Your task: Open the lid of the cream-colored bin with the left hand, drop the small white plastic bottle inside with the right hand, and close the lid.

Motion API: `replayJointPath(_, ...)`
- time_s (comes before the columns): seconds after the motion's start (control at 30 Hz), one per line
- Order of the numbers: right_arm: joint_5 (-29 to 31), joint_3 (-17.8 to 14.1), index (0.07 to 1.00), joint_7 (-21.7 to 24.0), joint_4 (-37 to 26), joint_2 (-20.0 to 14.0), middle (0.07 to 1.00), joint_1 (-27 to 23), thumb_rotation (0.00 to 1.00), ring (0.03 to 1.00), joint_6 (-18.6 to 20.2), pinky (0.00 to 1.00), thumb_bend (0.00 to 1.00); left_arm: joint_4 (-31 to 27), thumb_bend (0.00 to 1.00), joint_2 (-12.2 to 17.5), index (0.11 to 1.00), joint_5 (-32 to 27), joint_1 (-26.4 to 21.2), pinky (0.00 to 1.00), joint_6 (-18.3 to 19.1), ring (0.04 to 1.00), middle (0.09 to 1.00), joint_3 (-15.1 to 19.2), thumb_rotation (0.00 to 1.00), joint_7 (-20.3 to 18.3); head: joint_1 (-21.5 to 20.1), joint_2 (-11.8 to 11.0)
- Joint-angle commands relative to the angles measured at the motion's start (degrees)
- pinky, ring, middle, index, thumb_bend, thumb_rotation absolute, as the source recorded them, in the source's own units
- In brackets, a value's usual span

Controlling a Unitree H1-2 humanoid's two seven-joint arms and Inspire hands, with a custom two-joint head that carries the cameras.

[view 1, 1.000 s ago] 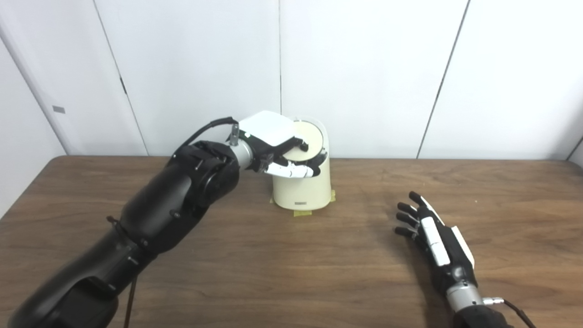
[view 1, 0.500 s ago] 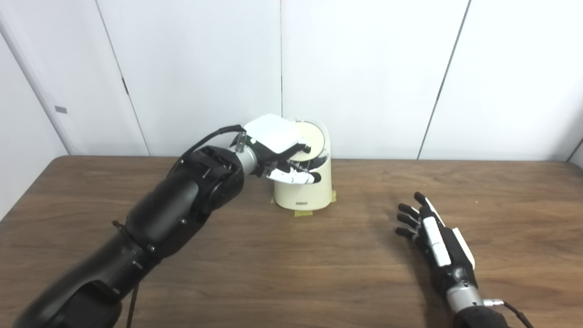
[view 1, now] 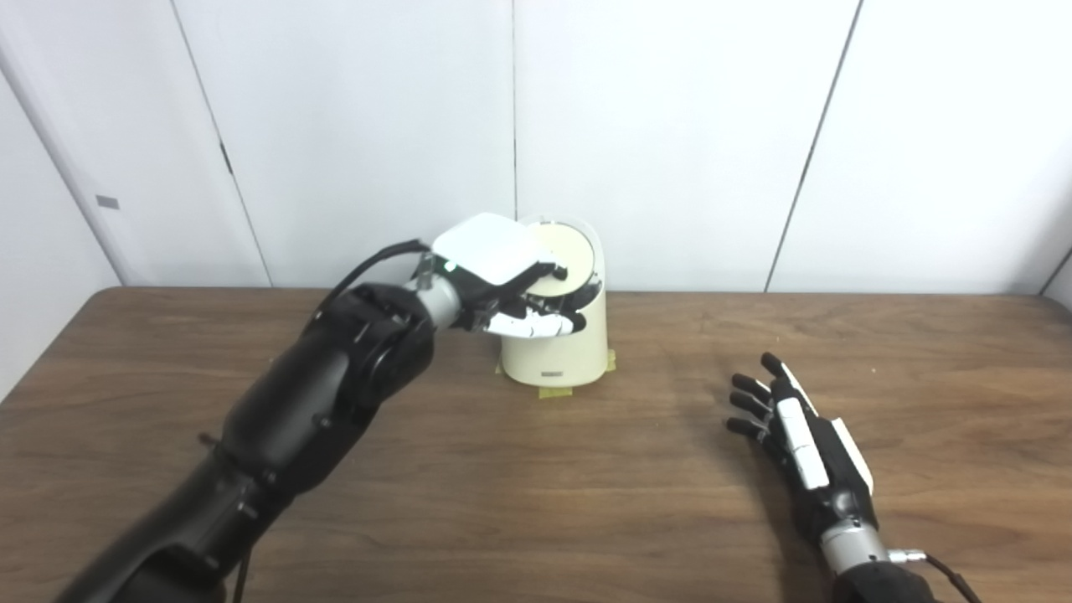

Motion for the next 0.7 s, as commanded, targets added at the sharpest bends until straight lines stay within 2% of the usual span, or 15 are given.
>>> replayJointPath(0.0,0.02,-0.17,0.958,-0.14,-1.85,-0.01,0.832,-1.32,0.88,0.840,-1.06,0.75,0.62,-2.40,0.45,-0.29,0.859,-0.03,-2.16,0.86,-0.23,0.878,0.872,2.69,0.91,4.31,0.11,0.08)
replayJointPath(0.27,-0.14,0.15,0.953,-0.02,-2.48,-0.02,0.827,-1.24,0.86,0.844,-0.09,0.76,0.60,-7.60,0.40,-2.54,0.892,1.60,1.24,0.84,0.86,0.884,0.886,8.40,0.86,12.64,0.16,0.18)
replayJointPath(0.37,-0.25,0.23,0.943,-0.08,-2.59,0.04,0.816,-1.18,0.87,0.840,0.09,0.76,0.62,-9.18,0.38,-3.82,0.890,-0.08,3.16,0.82,0.23,0.880,0.887,10.82,0.80,16.14,0.20,0.27)
replayJointPath(0.47,-0.21,0.26,0.933,-0.18,-2.87,0.24,0.808,-1.11,0.86,0.836,0.42,0.76,0.64,-10.99,0.35,-4.90,0.901,-2.48,5.10,0.85,-0.63,0.910,0.907,13.20,0.77,18.86,0.10,0.29)
replayJointPath(0.67,0.30,0.14,0.931,0.20,-2.50,0.11,0.812,-1.37,0.85,0.840,0.27,0.76,0.65,-18.25,0.33,-6.82,0.910,-5.02,11.03,0.80,1.03,0.903,0.914,17.05,0.81,19.80,0.16,0.31)
